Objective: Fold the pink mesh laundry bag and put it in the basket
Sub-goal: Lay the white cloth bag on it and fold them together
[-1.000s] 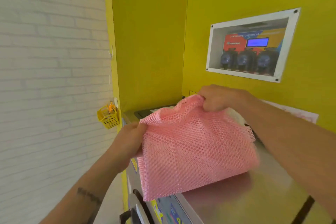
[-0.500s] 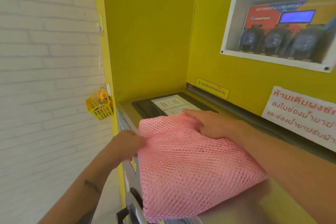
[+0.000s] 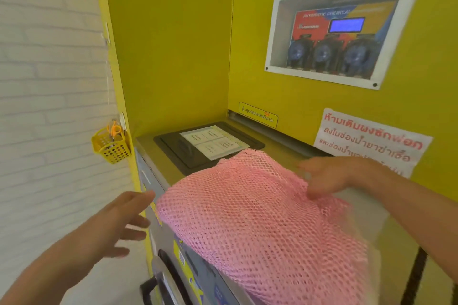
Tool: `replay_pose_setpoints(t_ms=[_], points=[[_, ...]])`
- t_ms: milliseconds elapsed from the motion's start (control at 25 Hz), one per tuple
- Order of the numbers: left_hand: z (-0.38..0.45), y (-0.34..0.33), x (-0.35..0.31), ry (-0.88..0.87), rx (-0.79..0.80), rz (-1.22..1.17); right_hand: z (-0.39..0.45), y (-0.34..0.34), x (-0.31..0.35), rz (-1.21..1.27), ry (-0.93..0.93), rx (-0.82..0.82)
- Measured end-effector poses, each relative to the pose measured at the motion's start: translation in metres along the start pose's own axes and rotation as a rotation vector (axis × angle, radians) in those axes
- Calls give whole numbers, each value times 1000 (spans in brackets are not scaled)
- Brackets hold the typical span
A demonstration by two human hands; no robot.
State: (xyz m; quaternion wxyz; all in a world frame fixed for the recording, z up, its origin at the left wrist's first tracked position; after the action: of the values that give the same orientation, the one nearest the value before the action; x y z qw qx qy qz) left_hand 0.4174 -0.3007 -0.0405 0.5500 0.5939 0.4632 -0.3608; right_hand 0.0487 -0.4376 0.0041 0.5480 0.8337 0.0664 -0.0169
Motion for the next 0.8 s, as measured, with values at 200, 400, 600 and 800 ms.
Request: replay_pose_setpoints(t_ms=[200,400,600,800], points=[[-18,-64,-21,-3,92,63,-41,-29,42,201,228,-101],[16,-71,-45,-172,-253,152,-75,-34,36,198,155,-19],[-3,-84,-27,-26,-274,13,-95,-48,27,367,25,-40],[-24,-89,-23,-53,-126,-36,-95,-44,53,408,83,-122]])
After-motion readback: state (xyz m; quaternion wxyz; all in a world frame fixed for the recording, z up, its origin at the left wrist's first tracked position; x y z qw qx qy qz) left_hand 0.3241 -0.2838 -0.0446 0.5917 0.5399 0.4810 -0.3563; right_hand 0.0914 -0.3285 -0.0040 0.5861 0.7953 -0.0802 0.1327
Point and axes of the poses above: each hand's wrist, its own z-axis towards the middle knuckle, its own y-axis out of the back of the hand, x = y × z, the point moved 6 cm from there along z, towards the middle knuckle, and after that the axes turned 7 degrees about -y, right-handed, at the moved point
